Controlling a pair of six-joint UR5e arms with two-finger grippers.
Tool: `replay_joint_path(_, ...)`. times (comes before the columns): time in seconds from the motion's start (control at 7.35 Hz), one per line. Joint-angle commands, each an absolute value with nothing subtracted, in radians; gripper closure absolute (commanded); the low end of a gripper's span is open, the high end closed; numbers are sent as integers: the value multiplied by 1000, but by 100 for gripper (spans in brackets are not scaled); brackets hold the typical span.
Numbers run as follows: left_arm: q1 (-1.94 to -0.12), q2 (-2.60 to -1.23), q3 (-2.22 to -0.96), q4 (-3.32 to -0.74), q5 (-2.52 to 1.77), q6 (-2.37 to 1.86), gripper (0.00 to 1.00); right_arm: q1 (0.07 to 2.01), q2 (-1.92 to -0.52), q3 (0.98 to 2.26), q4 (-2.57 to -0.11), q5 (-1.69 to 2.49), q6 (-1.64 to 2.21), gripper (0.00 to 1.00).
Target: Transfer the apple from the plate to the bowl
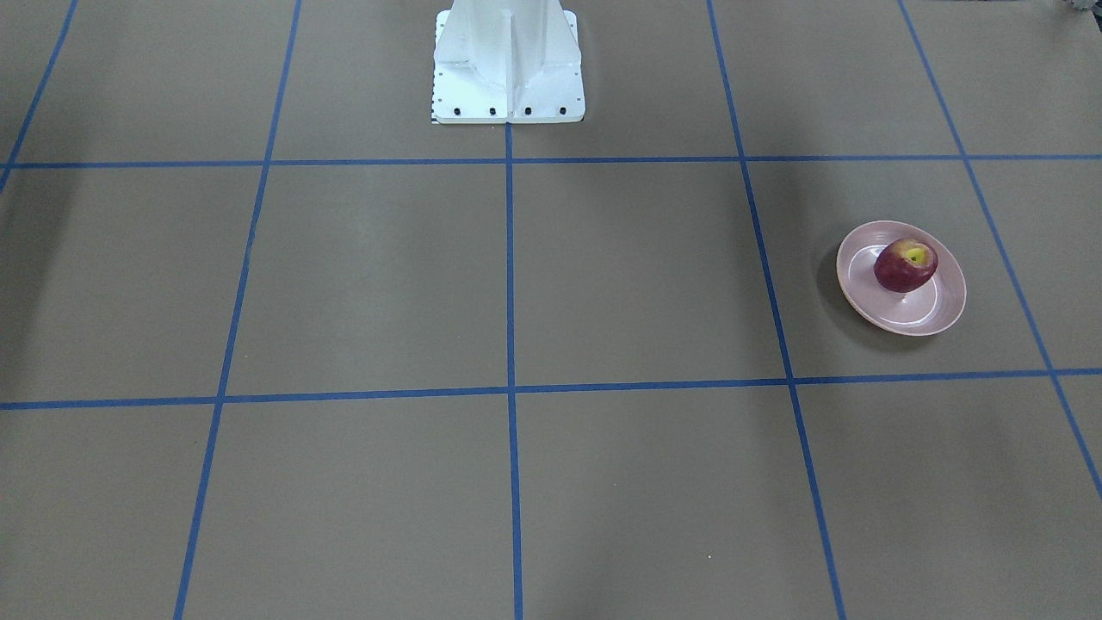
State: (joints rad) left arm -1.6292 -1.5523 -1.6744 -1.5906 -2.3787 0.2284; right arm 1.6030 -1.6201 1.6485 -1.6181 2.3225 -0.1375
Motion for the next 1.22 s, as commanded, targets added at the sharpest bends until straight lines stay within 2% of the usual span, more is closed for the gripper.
replay_joint_path(0.0, -1629, -1552, -1672, -1592, -2375, 229, 2, 1605, -1669, 1625, -1574, 2324, -201, 0)
replay_joint_path(0.14, -1629, -1552, -1672, -1594, -2376, 229, 2, 1609, -1687, 1580, -1506, 2324, -202, 0)
replay_joint_path(0.41, -1628, -1552, -1669, -1595, -2376, 229, 2, 1650, -1681, 1363, -1274, 2374, -233, 0)
replay_joint_path(0.82, -1628, -1552, -1674, -1595, -2378, 229, 2, 1704, -1674, 1208, -1235, 2430, -311, 0)
replay_joint_path(1.09, -1628, -1552, -1675, -1595, -2378, 230, 2, 1713, -1611, 1107, -1230, 2430, -308, 0)
